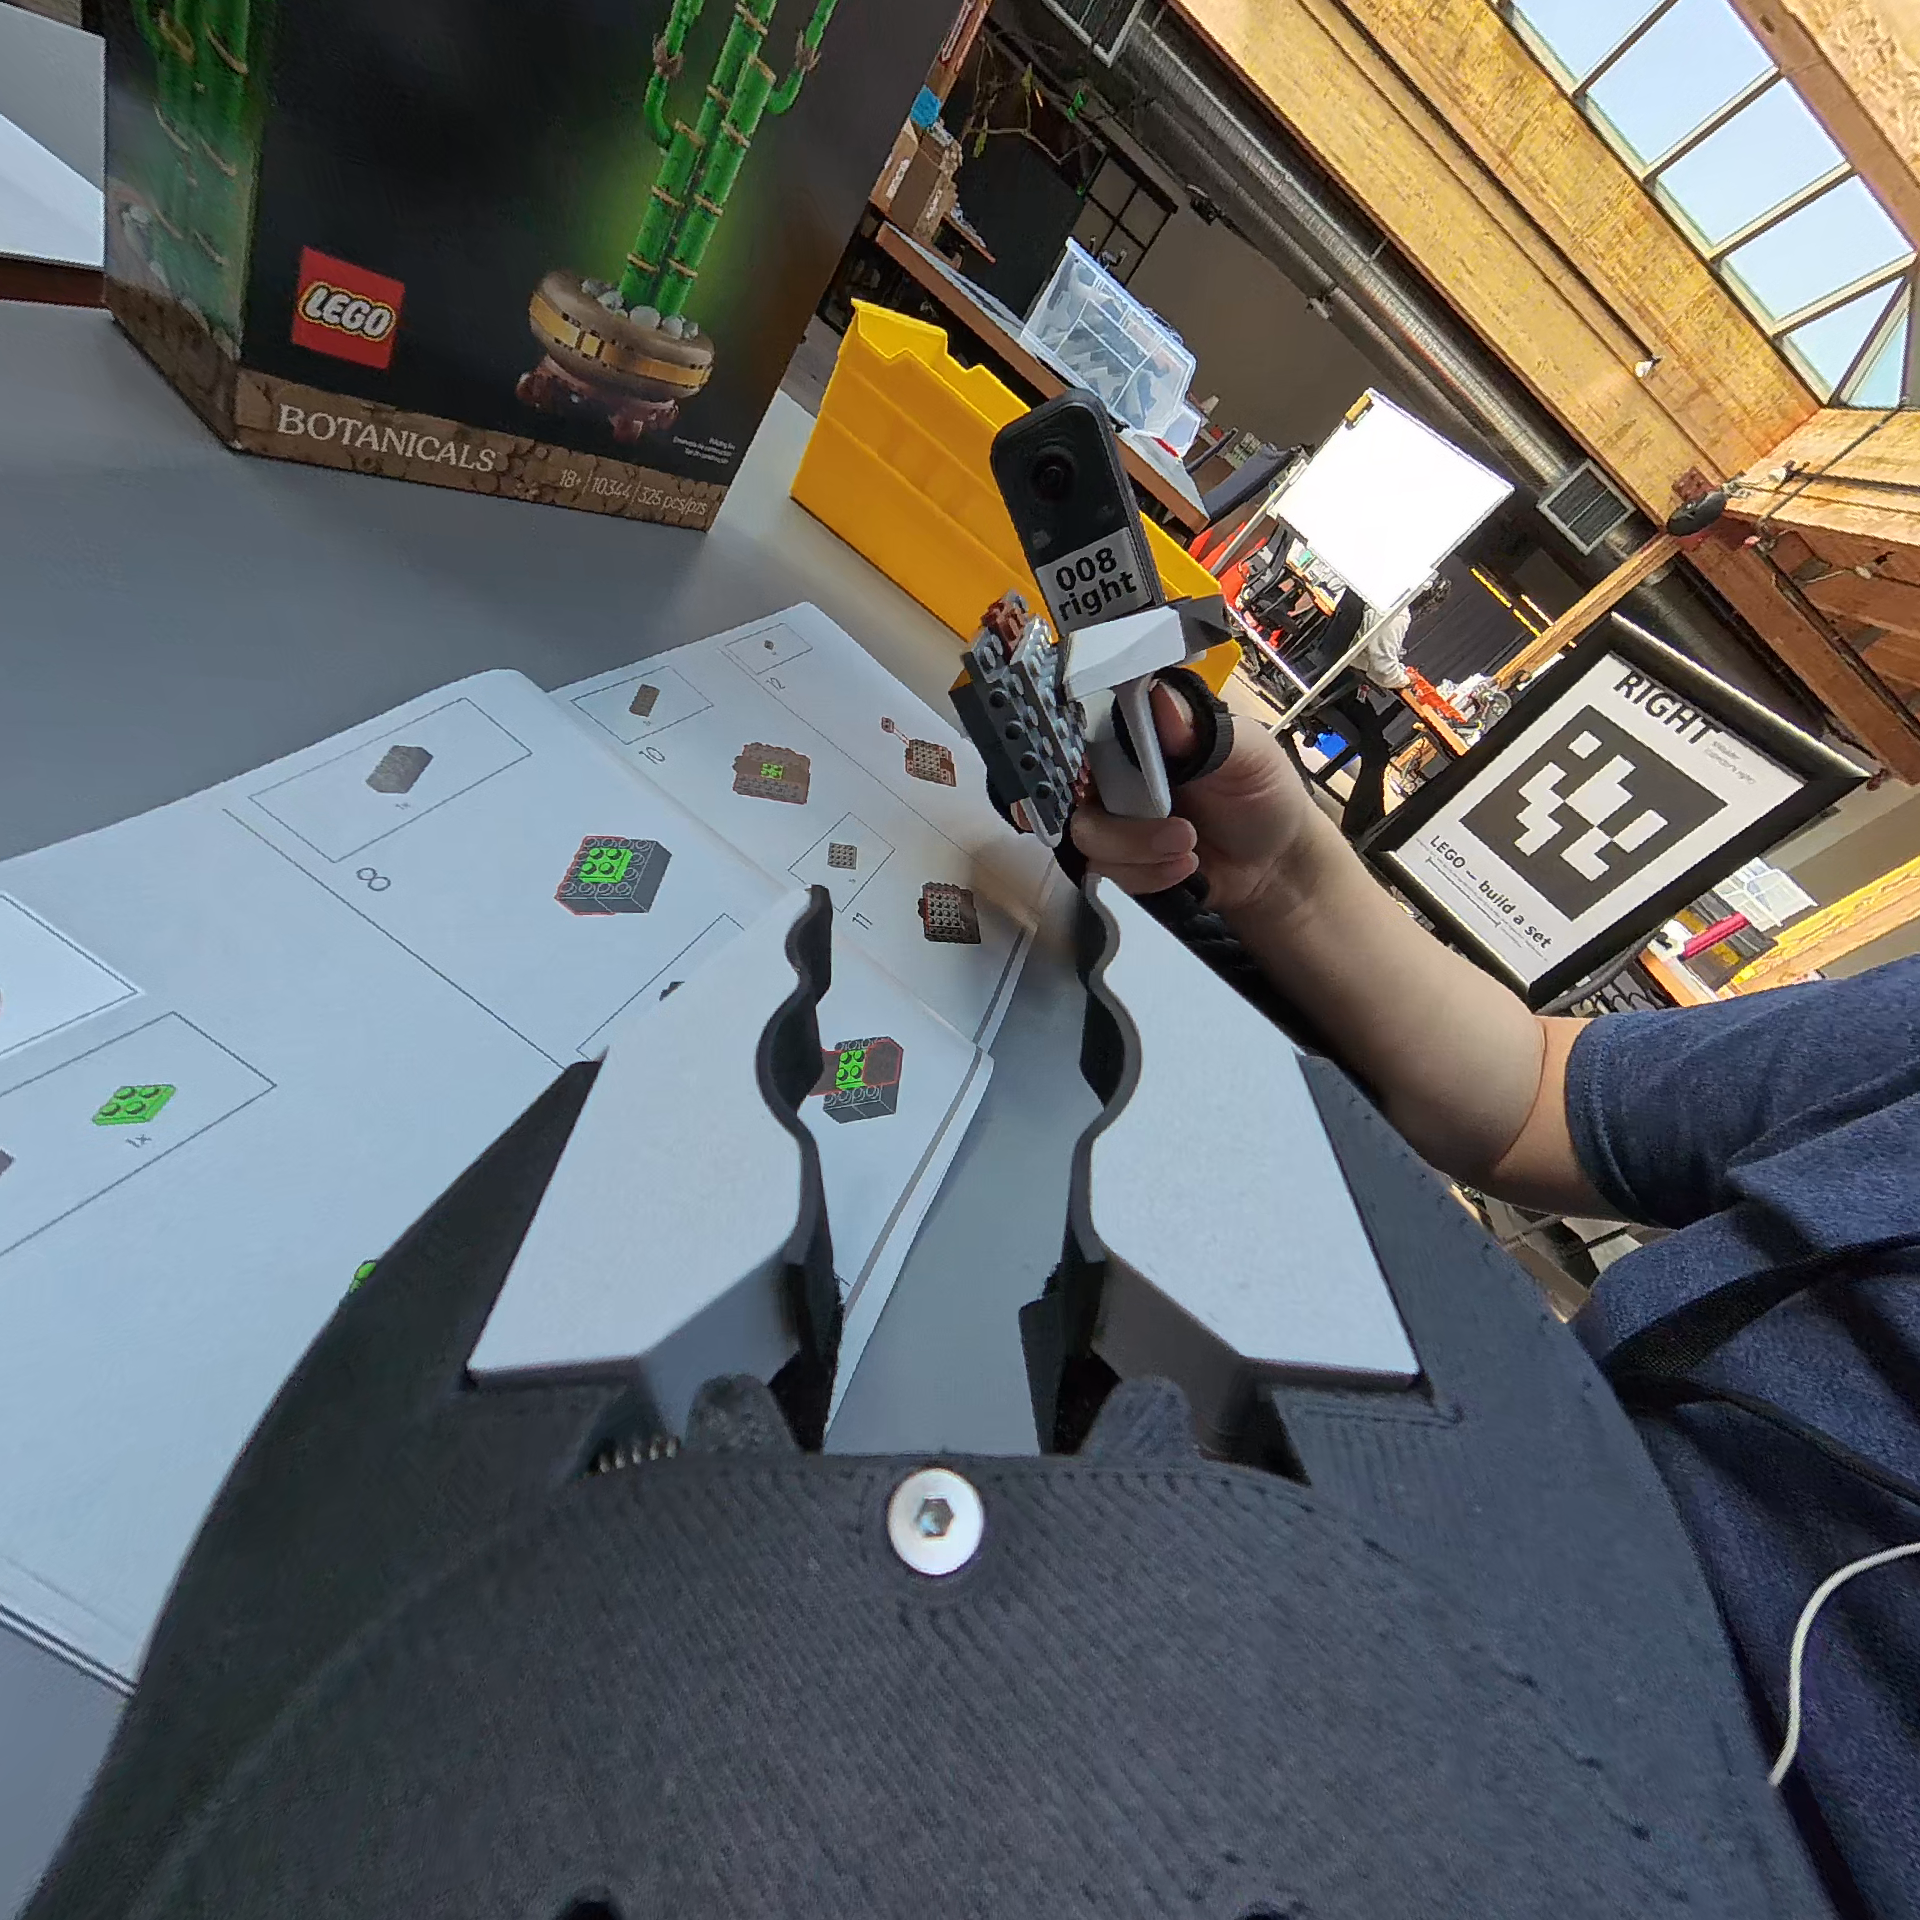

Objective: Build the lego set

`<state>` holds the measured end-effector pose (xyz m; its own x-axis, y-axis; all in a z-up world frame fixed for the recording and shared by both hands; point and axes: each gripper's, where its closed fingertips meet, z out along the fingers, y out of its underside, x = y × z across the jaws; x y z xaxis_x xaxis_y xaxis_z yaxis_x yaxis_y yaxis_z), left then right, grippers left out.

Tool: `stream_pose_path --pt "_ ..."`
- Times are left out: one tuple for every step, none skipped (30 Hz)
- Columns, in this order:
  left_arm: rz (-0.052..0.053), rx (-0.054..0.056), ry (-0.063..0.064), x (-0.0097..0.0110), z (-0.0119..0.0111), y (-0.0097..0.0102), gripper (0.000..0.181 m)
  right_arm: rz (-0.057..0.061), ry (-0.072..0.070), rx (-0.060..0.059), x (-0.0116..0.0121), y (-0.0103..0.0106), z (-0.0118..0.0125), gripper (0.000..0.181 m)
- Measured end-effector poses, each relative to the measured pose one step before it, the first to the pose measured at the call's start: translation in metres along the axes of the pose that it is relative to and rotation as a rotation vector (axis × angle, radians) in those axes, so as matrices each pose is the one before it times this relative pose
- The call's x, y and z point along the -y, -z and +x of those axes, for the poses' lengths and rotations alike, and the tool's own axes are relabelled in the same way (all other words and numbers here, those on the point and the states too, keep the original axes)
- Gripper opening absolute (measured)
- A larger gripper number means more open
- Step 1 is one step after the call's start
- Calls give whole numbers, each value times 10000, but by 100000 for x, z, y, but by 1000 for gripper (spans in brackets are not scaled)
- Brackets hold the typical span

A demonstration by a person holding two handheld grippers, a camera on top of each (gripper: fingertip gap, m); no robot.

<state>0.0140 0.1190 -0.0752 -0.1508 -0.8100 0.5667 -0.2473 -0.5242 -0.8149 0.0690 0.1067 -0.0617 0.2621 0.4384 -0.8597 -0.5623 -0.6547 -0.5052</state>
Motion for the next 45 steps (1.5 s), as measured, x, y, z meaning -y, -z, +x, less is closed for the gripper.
stream_pose_path --pt "37 -76 103 26 115 -53 46 -26 35 24 -69 -97 -54 20" --pt "61 -99 156 45 143 -87 47 -72 24 15 -167 -181 -46 20" --pt "80 -124 202 62 195 -110 48 -99 9 20 -253 -266 -62 20" --pt "82 -170 221 36 265 -135 49 -123 19 43 -329 -372 -115 20" --pt "60 -195 218 13 291 -136 49 -147 25 33 -383 -420 -117 20" --pt "38 -166 177 -3 246 -110 49 -132 67 12 -338 -379 -145 20" --pt "10 -93 95 -39 143 -92 49 -91 120 2 -217 -277 -163 20" --pt "-20 2 6 -73 9 -40 49 -46 149 -28 -101 -143 -142 20" --pt "-31 57 -62 -36 -54 8 48 11 164 -80 59 15 -59 20" --pt "-15 56 -82 8 -48 30 48 65 164 -116 191 176 5 20" --pt "12 33 -60 68 -15 63 47 95 159 -120 319 365 -15 20" --pt "32 10 -21 94 -16 72 47 62 186 -159 425 561 -21 20" --pt "36 -1 11 77 -28 63 47 195 306 -248 720 768 12 20" --pt "27 -1 25 62 -62 67 46 341 348 -275 948 898 46 20" --pt "21 8 27 45 -93 73 46 354 286 -263 937 895 120 20" --pt "20 8 23 47 -85 62 46 282 208 -235 744 805 218 20" --pt "19 9 22 42 -81 50 46 211 116 -185 511 652 284 20" --pt "17 1 20 36 -49 46 46 167 39 -119 363 495 270 20" --pt "17 -6 14 37 -30 43 46 136 -27 -45 262 337 211 20" --pt "18 -5 7 49 -18 31 46 123 -76 16 224 196 115 20" --pt "14 1 2 27 -24 18 46 91 -79 70 168 86 -13 20" --pt "4 3 -1 10 -10 9 45 42 -59 86 64 5 -90 20" --pt "-6 5 -4 -16 -16 4 45 -3 -20 50 -29 -59 -75 20" --pt "-11 6 -11 -20 -11 -5 46 -44 28 -10 -87 -73 -22 20" --pt "-10 12 -15 -11 -15 -5 46 -75 54 -36 -144 -92 22 20" --pt "-9 10 -18 -17 -6 1 46 -85 42 -22 -140 -86 -4 20" --pt "-8 7 -19 -8 4 0 46 -62 30 -8 -113 -67 -13 20" --pt "-7 2 -16 -5 12 -10 46 -27 19 -8 -56 -36 -4 20" --pt "-7 -4 -9 -15 20 0 46 -10 1 -6 -20 -14 4 20" --pt "-4 -12 -6 -14 40 -15 46 1 -6 -4 6 13 19 20" --pt "-3 -9 -4 -6 29 -13 46 16 -1 -7 32 31 2 20" --pt "-6 -6 -6 -10 24 -11 46 17 1 -7 32 37 16 20" --pt "-10 0 -9 -20 18 -21 46 10 0 -5 29 27 6 20" --pt "-10 7 -12 -20 7 -21 46 8 0 -5 31 36 10 20" --pt "-13 3 -11 -26 -2 -16 46 3 -7 -5 10 25 19 20" --pt "-11 2 -8 -26 4 -7 46 6 -9 -2 20 23 7 20" --pt "-3 5 -9 -6 6 -13 46 11 -7 6 15 13 -1 20" --pt "1 5 -10 3 -1 -3 46 1 -11 14 6 13 -11 20" --pt "-4 6 -8 -4 -1 1 46 -5 -8 8 -2 10 -11 20" --pt "-4 6 -7 -11 -5 0 46 1 5 -3 4 6 -4 20" --pt "0 4 -5 0 -9 0 46 -5 9 -6 3 10 -5 20" --pt "2 -1 2 2 3 -1 46 -12 6 -5 -14 15 -1 20" --pt "1 -6 6 0 -1 2 45 -10 2 -2 -6 6 -3 20" --pt "2 -4 4 7 3 11 45 -9 -7 -1 -21 -7 3 20" --pt "0 1 -1 0 -2 0 46 -16 -15 0 -29 -10 25 20"
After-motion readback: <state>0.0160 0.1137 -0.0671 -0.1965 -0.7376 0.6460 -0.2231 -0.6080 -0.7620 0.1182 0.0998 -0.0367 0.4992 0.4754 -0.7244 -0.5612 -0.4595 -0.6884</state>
